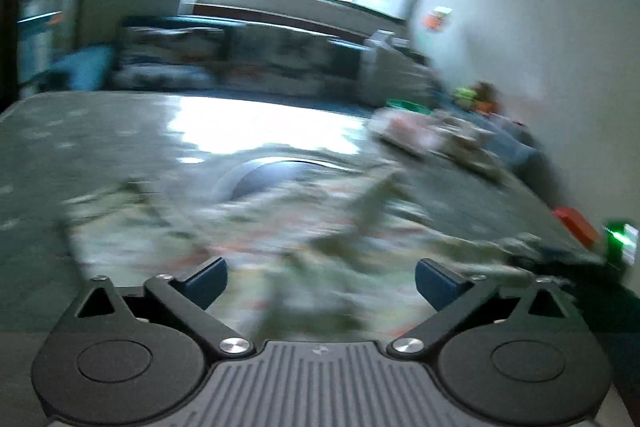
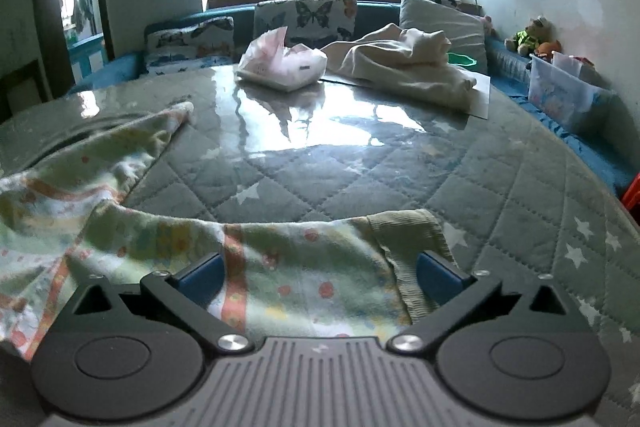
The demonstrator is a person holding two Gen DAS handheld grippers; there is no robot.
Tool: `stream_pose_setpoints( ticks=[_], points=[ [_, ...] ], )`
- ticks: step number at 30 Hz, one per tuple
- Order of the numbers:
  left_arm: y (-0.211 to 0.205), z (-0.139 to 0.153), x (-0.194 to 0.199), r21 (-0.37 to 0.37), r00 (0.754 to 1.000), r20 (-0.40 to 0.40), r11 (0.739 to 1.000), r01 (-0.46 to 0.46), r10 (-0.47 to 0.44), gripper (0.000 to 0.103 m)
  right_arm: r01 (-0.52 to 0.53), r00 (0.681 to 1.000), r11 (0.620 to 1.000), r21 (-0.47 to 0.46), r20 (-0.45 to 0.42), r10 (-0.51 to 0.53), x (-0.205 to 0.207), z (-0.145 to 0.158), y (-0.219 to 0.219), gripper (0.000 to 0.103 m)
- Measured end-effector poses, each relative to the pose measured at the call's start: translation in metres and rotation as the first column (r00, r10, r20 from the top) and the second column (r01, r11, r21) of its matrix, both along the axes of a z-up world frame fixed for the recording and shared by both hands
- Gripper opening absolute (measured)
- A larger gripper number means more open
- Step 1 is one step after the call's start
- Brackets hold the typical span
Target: Fold clothes
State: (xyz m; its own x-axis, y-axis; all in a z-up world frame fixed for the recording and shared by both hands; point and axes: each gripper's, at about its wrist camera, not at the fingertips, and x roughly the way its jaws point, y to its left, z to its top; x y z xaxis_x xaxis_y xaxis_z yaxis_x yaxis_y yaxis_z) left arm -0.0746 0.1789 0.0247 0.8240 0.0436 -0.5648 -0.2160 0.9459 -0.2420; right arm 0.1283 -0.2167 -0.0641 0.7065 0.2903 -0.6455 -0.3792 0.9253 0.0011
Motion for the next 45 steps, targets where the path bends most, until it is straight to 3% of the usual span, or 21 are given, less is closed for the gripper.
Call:
stream_pose_setpoints(
  ticks=[9, 14, 20, 24, 31, 37, 40, 45],
  points=[
    [0.074, -0.018, -0.002, 0.052, 0.97, -0.061, 0.971, -0.233, 0.236, 0.103, -0.011, 1.0, 1.0, -0.011, -0.009, 0.011, 0.002, 0.0, 0.0, 0.103],
    [0.104, -0.032, 0.001, 0.042, 0.942, -0.123, 0.95, -0.309, 0.312, 0.103, -0.039, 0.994, 0.998, 0.041, -0.099, 0.042, -0.002, 0.014, 0.003, 0.103],
    [0.127, -0.036, 0.008, 0.029, 0.917, -0.148, 0.928, -0.371, 0.371, 0.103, -0.195, 0.968, 0.971, 0.135, -0.134, 0.213, -0.039, 0.03, 0.04, 0.103],
    [0.14, -0.034, 0.024, 0.063, 0.911, -0.153, 0.924, -0.378, 0.383, 0.1, -0.291, 0.94, 0.942, 0.169, -0.133, 0.314, -0.059, 0.032, 0.073, 0.103],
    [0.16, -0.043, 0.052, 0.082, 0.895, -0.195, 0.916, -0.394, 0.402, 0.087, -0.35, 0.918, 0.922, 0.164, -0.136, 0.373, -0.066, 0.025, 0.106, 0.103],
    [0.157, -0.051, 0.06, 0.113, 0.894, -0.208, 0.918, -0.38, 0.396, 0.08, -0.363, 0.908, 0.914, 0.182, -0.151, 0.391, -0.063, 0.017, 0.113, 0.103],
    [0.154, -0.052, 0.063, 0.149, 0.899, -0.203, 0.919, -0.364, 0.389, 0.071, -0.365, 0.911, 0.915, 0.174, -0.138, 0.389, -0.064, 0.014, 0.115, 0.103],
    [0.154, -0.05, 0.061, 0.126, 0.913, -0.181, 0.929, -0.347, 0.365, 0.037, -0.382, 0.91, 0.913, 0.139, -0.114, 0.398, -0.069, 0.011, 0.119, 0.103]
  ],
)
